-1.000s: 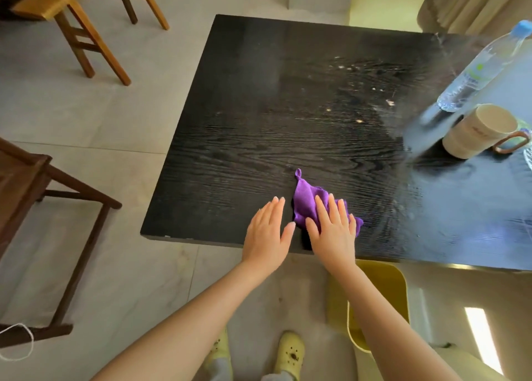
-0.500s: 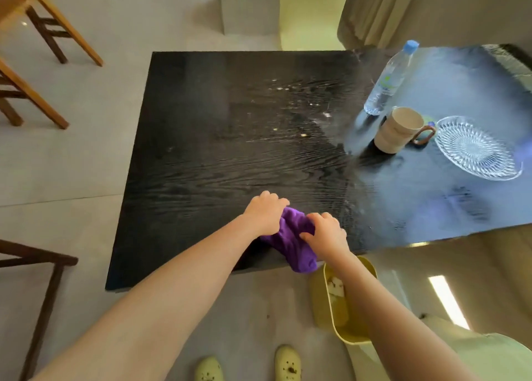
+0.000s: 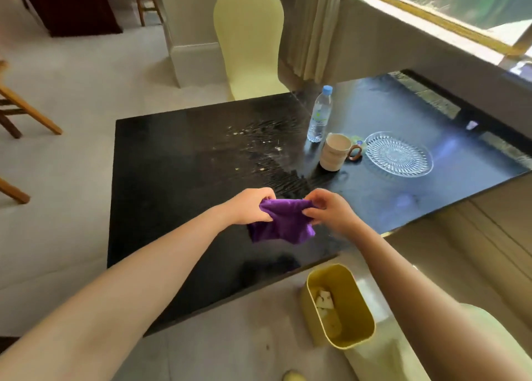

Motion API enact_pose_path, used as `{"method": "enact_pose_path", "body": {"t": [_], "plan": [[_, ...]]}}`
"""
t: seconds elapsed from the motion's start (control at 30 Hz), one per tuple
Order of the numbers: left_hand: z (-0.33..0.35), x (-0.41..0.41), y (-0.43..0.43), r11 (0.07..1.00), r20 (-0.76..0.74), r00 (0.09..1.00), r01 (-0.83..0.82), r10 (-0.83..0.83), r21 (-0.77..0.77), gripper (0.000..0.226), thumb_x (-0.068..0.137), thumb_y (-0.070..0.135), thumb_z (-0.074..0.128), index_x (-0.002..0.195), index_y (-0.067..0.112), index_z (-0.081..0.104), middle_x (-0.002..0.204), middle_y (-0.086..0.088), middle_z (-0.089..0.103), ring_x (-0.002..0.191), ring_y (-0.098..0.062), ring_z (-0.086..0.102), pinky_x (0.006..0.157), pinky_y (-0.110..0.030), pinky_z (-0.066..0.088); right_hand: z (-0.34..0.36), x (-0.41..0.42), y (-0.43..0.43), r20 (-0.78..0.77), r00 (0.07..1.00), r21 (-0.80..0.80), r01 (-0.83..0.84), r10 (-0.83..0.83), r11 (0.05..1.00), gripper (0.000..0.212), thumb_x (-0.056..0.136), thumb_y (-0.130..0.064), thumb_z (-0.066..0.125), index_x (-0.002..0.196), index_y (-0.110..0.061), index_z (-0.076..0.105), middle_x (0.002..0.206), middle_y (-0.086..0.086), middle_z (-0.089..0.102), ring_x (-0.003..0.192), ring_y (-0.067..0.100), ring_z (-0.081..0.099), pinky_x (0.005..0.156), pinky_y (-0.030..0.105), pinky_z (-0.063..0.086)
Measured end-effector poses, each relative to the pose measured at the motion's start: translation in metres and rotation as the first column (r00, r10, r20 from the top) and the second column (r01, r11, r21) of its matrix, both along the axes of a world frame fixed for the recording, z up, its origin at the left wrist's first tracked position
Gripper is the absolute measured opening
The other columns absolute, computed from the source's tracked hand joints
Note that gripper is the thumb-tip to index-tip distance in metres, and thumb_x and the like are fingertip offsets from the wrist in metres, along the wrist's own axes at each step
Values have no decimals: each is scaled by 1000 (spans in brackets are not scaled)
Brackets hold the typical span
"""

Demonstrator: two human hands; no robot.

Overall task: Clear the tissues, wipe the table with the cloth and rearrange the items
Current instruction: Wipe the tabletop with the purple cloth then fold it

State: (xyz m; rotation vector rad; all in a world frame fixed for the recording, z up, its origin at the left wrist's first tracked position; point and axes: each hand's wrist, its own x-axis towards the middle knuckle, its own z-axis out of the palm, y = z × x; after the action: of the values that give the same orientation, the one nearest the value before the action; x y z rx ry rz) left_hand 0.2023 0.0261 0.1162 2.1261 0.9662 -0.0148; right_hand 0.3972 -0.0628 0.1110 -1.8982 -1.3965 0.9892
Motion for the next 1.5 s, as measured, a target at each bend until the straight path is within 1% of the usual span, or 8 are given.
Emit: {"method": "enact_pose_path", "body": {"t": [0.2,0.33,0.53,0.7,0.9,1.1,1.3,1.5], "plan": [[67,35,6,974,128,992,9,21,-228,32,82,7,63,109,21,53,107,-3,62,98,-19,60,85,-30,50,74,42,-3,-167,986,37,22,-15,999,17,86,2,59,91,-14,59,76,-1,60,69,8,57,57,11,50],[104,69,2,925,249,968,53,45,-375,25,85,0,60,102,18,54,103,-5,60,93,-18,60,84,-29,50,103,78,-5,-158,987,52,22,-14,998,16,89,2,54,99,-9,60,86,6,59,84,17,56,76,24,52],[140,133,-5,851,383,914,90,136,-517,28,81,7,64,105,17,57,102,-5,62,93,-20,61,86,-32,50,137,145,-22,-298,953,175,109,-53,978,19,92,1,50,88,-15,59,82,2,58,78,16,56,79,35,50],[146,189,-15,902,391,919,124,53,-414,39,85,4,61,119,23,54,116,-9,59,107,-23,59,97,-35,48,159,198,-43,-159,984,262,121,-80,957,15,87,2,58,91,-11,64,83,3,62,78,13,57,74,18,48],[144,241,-23,986,272,962,72,-30,-147,32,91,22,59,123,14,58,112,-5,65,101,-15,62,82,-20,51,183,241,-54,-53,994,285,108,-97,952,17,85,2,59,100,3,65,87,12,64,77,17,60,71,19,53],[133,289,6,999,249,968,30,-21,-32,30,86,26,65,113,12,67,105,-8,71,98,-19,65,94,-38,51,183,278,-44,-234,964,208,175,-125,962,22,88,5,48,87,-13,62,86,4,61,83,16,58,80,27,50],[140,340,40,988,288,945,157,-154,10,20,84,19,69,101,10,71,89,-6,71,80,-16,66,69,-20,56,171,330,-35,-258,935,200,296,-242,934,20,90,0,52,88,-15,64,89,3,61,89,16,59,90,33,50],[136,389,72,948,289,906,319,-309,16,19,81,15,72,98,6,71,83,-7,68,66,-4,61,57,-9,48,167,375,-26,-26,938,131,347,-347,929,25,83,6,59,77,-17,59,75,2,56,69,11,55,68,20,50]]}}
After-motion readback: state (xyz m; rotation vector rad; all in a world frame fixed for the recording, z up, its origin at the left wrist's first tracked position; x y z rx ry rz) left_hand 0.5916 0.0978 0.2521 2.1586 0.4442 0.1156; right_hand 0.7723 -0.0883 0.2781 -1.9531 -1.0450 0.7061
